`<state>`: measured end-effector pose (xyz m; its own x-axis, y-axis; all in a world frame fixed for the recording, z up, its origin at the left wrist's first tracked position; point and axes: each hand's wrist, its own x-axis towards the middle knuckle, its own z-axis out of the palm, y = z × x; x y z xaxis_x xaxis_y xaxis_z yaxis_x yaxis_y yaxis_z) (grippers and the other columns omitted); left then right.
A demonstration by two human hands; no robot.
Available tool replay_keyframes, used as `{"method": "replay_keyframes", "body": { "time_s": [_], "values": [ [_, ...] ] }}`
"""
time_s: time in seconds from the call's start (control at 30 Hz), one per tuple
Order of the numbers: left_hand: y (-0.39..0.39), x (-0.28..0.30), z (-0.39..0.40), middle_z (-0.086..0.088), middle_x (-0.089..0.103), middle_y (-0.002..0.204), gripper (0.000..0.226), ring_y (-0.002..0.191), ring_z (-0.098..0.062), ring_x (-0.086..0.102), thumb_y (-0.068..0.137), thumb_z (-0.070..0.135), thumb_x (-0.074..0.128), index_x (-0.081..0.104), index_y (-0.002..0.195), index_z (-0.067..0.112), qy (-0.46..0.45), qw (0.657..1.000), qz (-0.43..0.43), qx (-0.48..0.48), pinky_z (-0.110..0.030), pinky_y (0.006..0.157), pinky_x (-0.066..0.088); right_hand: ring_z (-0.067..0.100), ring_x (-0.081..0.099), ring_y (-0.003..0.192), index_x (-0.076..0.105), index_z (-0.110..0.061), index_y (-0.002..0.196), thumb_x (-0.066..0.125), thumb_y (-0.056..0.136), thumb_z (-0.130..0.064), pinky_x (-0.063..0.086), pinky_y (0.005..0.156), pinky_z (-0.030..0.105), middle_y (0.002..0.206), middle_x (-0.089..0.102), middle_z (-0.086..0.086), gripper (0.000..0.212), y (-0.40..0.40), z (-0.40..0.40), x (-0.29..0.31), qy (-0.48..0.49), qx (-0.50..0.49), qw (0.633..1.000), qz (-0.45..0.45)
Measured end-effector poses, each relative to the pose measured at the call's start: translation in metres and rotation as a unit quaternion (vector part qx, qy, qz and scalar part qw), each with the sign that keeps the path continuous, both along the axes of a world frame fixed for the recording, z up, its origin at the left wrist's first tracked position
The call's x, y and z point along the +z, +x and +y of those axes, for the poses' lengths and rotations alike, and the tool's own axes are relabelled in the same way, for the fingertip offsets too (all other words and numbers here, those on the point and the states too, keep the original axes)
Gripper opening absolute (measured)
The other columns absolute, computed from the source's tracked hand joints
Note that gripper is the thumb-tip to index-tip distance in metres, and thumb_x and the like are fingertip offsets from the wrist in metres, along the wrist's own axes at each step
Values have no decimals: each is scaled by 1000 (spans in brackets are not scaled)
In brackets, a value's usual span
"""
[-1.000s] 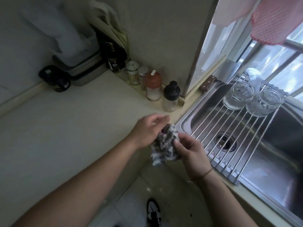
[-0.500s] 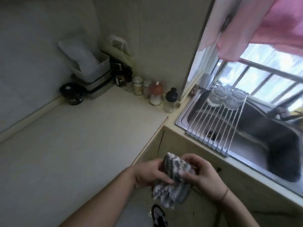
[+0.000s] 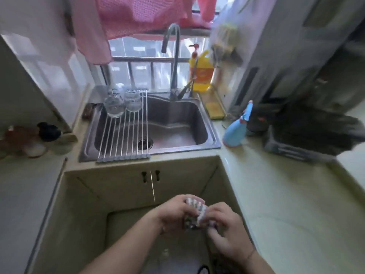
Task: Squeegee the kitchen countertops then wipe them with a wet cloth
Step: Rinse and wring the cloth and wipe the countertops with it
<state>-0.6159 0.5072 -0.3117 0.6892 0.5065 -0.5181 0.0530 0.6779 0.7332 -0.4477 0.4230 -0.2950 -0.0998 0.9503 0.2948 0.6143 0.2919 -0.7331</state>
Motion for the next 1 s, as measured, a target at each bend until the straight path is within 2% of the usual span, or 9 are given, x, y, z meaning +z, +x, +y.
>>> {"method": "replay_keyframes", "body": {
  "time_s": [0.13, 0.33, 0.47, 0.53, 0.67, 0.8, 0.87, 0.93, 1.0],
  "values": [
    [77, -9, -2, -5, 65, 89, 31, 82, -16, 60, 71, 4, 62, 64, 99, 15, 160, 982, 78, -65, -34, 78, 51, 6, 62, 105, 64, -33, 114, 72, 75, -46, 53, 89, 30, 112, 65, -17, 42, 63, -28, -22, -176, -220, 951, 130],
    [179, -12, 10, 11, 67, 89, 23, 79, 2, 60, 79, 22, 68, 64, 100, 27, 385, 894, 195, -122, -12, 75, 46, 10, 67, 70, 68, -30, 80, 75, 82, -22, 51, 65, 20, 74, 71, -13, 11, 145, -31, -45, -243, -293, 914, 140],
    [207, -22, 13, 1, 67, 92, 18, 84, -12, 61, 90, 18, 49, 58, 106, 19, 483, 840, 218, -116, -20, 77, 47, -1, 61, 68, 61, -37, 73, 68, 86, -15, 42, 59, 9, 78, 66, -21, 26, 169, -9, -52, -233, -266, 931, 86],
    [208, -19, 24, 4, 66, 93, 24, 85, -8, 60, 86, 11, 49, 59, 106, 19, 496, 837, 207, -105, -17, 79, 45, 0, 60, 63, 63, -28, 75, 74, 79, -20, 44, 60, 13, 75, 69, -12, 14, 179, 8, -50, -286, -225, 917, 163],
    [188, 8, 70, 9, 69, 99, 37, 93, -2, 64, 75, 4, 59, 67, 106, 22, 469, 856, 147, -159, -20, 85, 49, 16, 67, 81, 56, -14, 110, 79, 64, -16, 52, 66, 29, 91, 71, 2, 52, 178, 62, -33, -412, -34, 854, 315],
    [140, 36, 130, 7, 69, 106, 38, 96, -11, 66, 79, 26, 70, 62, 117, 24, 456, 881, 115, -45, -29, 86, 53, 13, 59, 63, 69, -15, 81, 62, 69, -5, 52, 61, 33, 68, 65, -4, 17, 131, 149, -13, -416, 13, 862, 288],
    [92, 30, 164, 0, 62, 122, 48, 105, -17, 63, 83, 23, 62, 52, 129, 14, 553, 821, 124, 72, -35, 87, 53, 13, 47, 47, 65, -11, 64, 65, 77, -9, 42, 44, 28, 57, 54, 1, 12, 105, 194, -3, -466, 13, 755, 461],
    [43, 13, 204, -15, 41, 145, 70, 128, -27, 48, 79, 14, 62, 33, 142, 2, 724, 660, 191, 60, -45, 100, 45, 6, 33, 40, 54, -18, 61, 62, 82, -12, 24, 37, 16, 51, 46, -4, 24, 71, 235, 8, -528, 60, 623, 574],
    [13, -7, 243, -13, 18, 158, 79, 142, -34, 28, 86, 24, 58, 16, 150, 8, 843, 494, 203, -61, -53, 111, 30, 2, 28, 40, 47, -20, 66, 57, 84, -9, 17, 36, 12, 55, 43, -6, 23, 35, 272, 15, -581, 134, 584, 551]
  ]
}}
